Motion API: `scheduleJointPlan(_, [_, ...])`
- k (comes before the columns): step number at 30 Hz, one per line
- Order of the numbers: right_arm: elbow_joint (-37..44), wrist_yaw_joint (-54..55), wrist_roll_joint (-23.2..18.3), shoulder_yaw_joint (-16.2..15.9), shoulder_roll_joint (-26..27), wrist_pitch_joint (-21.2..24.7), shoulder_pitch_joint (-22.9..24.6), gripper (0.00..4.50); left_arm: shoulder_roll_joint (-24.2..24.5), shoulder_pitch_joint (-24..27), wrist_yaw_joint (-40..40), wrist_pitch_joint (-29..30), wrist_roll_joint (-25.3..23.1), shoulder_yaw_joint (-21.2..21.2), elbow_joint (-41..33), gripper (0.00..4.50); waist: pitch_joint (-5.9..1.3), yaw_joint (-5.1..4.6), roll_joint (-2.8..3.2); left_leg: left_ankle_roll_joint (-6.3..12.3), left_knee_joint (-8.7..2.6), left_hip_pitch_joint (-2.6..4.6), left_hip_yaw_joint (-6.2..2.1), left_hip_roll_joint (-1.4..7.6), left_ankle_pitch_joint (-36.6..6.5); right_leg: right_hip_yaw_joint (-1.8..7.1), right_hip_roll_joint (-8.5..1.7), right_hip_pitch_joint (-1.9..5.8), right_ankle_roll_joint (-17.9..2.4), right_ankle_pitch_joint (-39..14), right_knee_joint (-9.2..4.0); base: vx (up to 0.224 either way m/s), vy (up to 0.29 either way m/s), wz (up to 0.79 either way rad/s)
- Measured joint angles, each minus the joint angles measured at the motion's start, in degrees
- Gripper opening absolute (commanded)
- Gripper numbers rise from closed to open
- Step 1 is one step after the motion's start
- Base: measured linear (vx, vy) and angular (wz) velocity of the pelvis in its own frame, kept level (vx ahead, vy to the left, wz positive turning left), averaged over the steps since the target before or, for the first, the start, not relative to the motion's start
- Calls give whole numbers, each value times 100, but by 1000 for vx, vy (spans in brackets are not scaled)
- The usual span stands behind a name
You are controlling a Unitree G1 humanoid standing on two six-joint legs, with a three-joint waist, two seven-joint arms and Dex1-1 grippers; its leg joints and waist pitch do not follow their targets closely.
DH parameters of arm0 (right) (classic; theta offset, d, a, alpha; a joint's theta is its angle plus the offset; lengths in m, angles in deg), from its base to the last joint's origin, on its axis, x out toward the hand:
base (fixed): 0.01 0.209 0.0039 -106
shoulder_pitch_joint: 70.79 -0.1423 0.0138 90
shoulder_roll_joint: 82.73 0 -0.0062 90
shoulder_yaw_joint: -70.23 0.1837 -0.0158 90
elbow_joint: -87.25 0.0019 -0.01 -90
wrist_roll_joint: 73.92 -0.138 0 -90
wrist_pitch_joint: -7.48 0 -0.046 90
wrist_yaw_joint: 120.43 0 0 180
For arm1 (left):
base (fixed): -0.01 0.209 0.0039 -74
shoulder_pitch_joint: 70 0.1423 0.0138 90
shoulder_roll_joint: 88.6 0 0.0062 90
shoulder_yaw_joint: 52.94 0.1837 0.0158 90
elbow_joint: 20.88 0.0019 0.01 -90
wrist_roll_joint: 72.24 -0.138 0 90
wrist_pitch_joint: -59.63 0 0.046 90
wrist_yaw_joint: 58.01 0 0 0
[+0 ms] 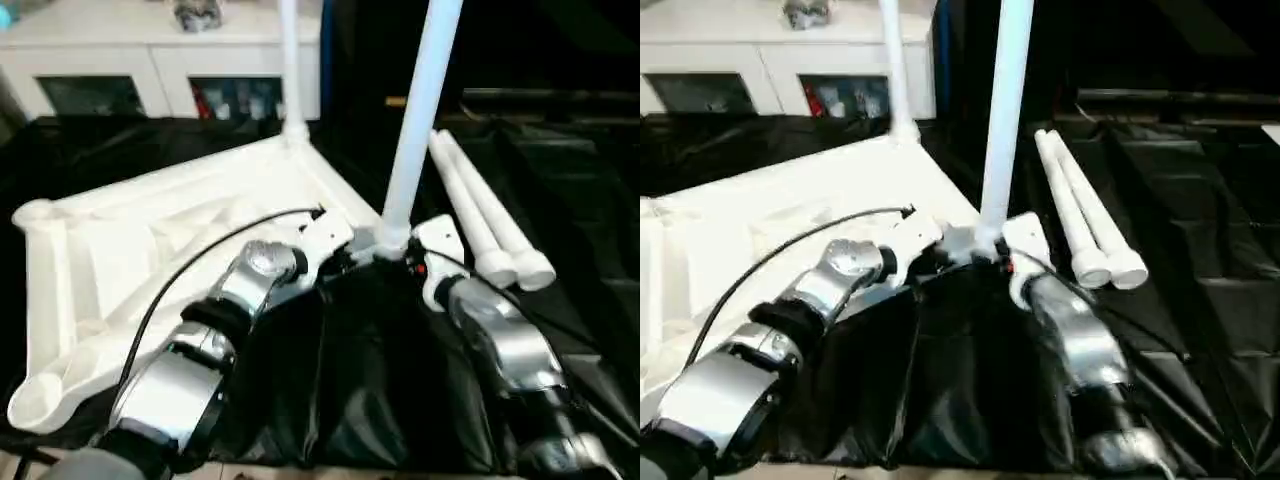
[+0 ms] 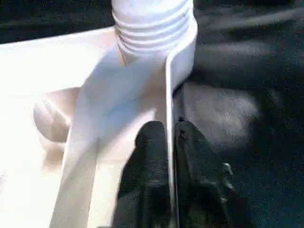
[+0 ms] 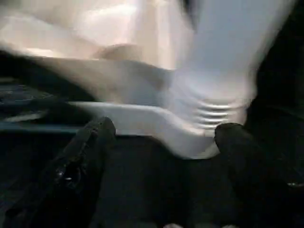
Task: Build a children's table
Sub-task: Rotate leg to tighten, then rotate table base
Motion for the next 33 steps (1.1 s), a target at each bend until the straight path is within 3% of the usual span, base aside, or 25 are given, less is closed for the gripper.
scheduleJointPlan(3, [405, -378, -109, -72, -271, 50, 85, 386, 1, -3, 63, -52, 72, -80, -1, 98, 2, -12, 5, 26, 2, -15, -1, 1, 16, 0, 4, -16, 2, -1, -2, 0, 0, 0])
scheduleJointPlan(7, [710, -589, -203, -198, -291, 254, 167, 386, 187, -8, 317, -16, 251, -355, -132, 98, 3, -57, 3, 55, 7, -42, -2, 8, 34, 1, 12, -40, 1, -1, 0, 0, 0, 0])
scheduleJointPlan(11, [507, -335, -96, -295, -24, 374, 159, 386, 1256, -72, 778, 316, 336, -829, -576, 98, 3, -106, 5, 53, 9, -48, -30, 9, 35, -3, 26, -57, 0, 0, 18, 0, 0, 0])
scheduleJointPlan(17, [62, 55, 62, -363, 214, 561, -116, 386, 2554, 85, 1350, 845, 98, -1199, -816, 98, 9, -12, 3, 19, 12, -51, -28, 6, 17, -2, 22, -55, 0, 0, 12, 0, 0, 0])
scheduleJointPlan(20, [-18, 98, 98, -467, 289, 689, -216, 386, 3157, 344, 1476, 1162, -85, -1215, -801, 62, 19, 10, -19, 18, 12, -54, -27, 6, 16, -2, 20, -56, 0, -1, 12, 0, 0, 0])
scheduleJointPlan(22, [-133, 120, 92, -459, 348, 768, -301, 386, 3339, 479, 1518, 1287, -212, -1162, -733, 50, 18, 59, -25, 18, 14, -55, -24, 4, 17, -1, 17, -55, 0, -1, 12, 0, 0, 0])
scheduleJointPlan(24, [-357, 228, 67, -421, 511, 885, -482, 357, 3467, 609, 1640, 1474, -401, -1027, -628, 35, 20, 108, -31, 16, 25, -52, -22, 4, 18, 1, 15, -55, 0, 0, 25, 0, 0, 0])
scheduleJointPlan(29, [-855, 436, 102, -401, 589, 941, -791, 316, 3474, 716, 1524, 1719, -528, -780, -365, 1, 21, 206, -69, -7, 30, -51, -22, 5, 32, 1, 9, -51, 0, 0, 48, 0, 0, 0])
scheduleJointPlan(33, [-1397, 547, 161, -388, 606, 857, -995, 296, 3298, 713, 1111, 1618, -679, -508, -214, 0, 23, 205, -97, -20, 36, -46, -21, 3, 40, 2, 2, -54, 0, 0, 77, 0, 0, 0])
